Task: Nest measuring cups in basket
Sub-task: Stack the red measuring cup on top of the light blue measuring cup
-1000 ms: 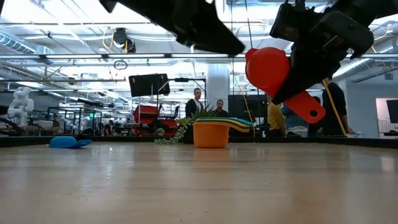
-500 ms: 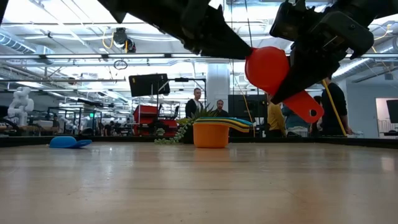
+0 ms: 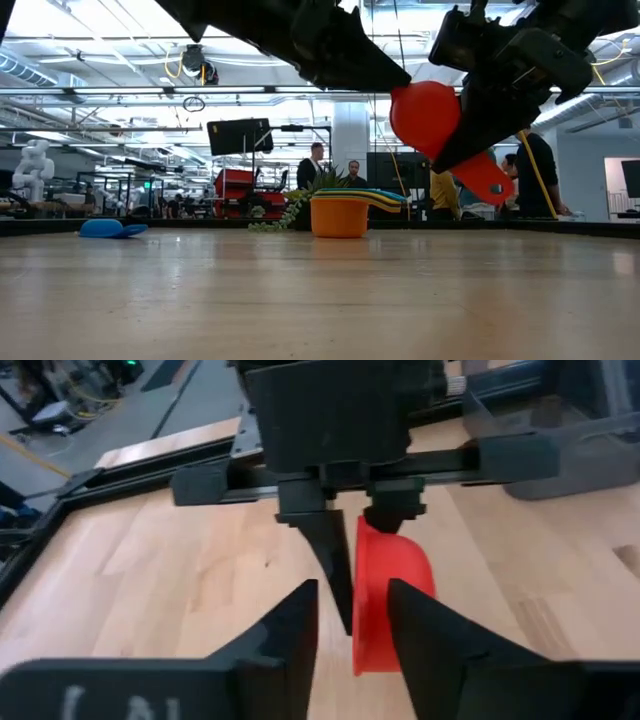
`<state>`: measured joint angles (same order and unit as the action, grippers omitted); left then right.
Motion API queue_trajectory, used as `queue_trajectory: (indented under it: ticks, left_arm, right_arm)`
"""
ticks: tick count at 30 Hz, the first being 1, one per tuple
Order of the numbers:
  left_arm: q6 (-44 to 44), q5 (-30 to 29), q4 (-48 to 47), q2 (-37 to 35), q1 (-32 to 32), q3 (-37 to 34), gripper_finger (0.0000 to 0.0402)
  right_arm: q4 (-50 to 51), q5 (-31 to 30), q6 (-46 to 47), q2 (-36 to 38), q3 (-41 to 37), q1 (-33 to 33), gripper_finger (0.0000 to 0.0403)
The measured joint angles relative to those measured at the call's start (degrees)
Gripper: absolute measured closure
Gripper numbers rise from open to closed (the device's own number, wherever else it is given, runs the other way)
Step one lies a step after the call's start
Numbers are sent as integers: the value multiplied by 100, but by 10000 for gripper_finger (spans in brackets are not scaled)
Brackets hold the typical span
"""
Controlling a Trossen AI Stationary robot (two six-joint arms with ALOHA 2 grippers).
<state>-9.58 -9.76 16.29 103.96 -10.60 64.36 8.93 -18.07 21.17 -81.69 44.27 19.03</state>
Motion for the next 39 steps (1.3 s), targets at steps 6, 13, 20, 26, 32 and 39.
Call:
queue_trajectory:
  ticks: [6, 13, 20, 26, 32, 39]
  left_arm:
    - [24, 321, -121, -2, 36, 0, 340]
    - [26, 352, -232, -6, 41, 2, 370]
    - [-16, 348, -269, -7, 41, 2, 371]
    - [145, 325, -275, -7, 42, 2, 348]
    - [216, 162, -308, -7, 47, 2, 276]
    - [263, 165, -625, -11, 57, 4, 251]
  right_arm:
    - [-55, 10, -87, -13, 0, 2, 403]
    - [-34, 18, -89, -13, 0, 2, 403]
    - [-28, 21, -89, -13, -2, 2, 403]
    - [-37, 21, -89, -13, -2, 2, 403]
    - [-39, 27, -89, -13, -2, 4, 403]
    - [-4, 34, -92, -13, -4, 4, 403]
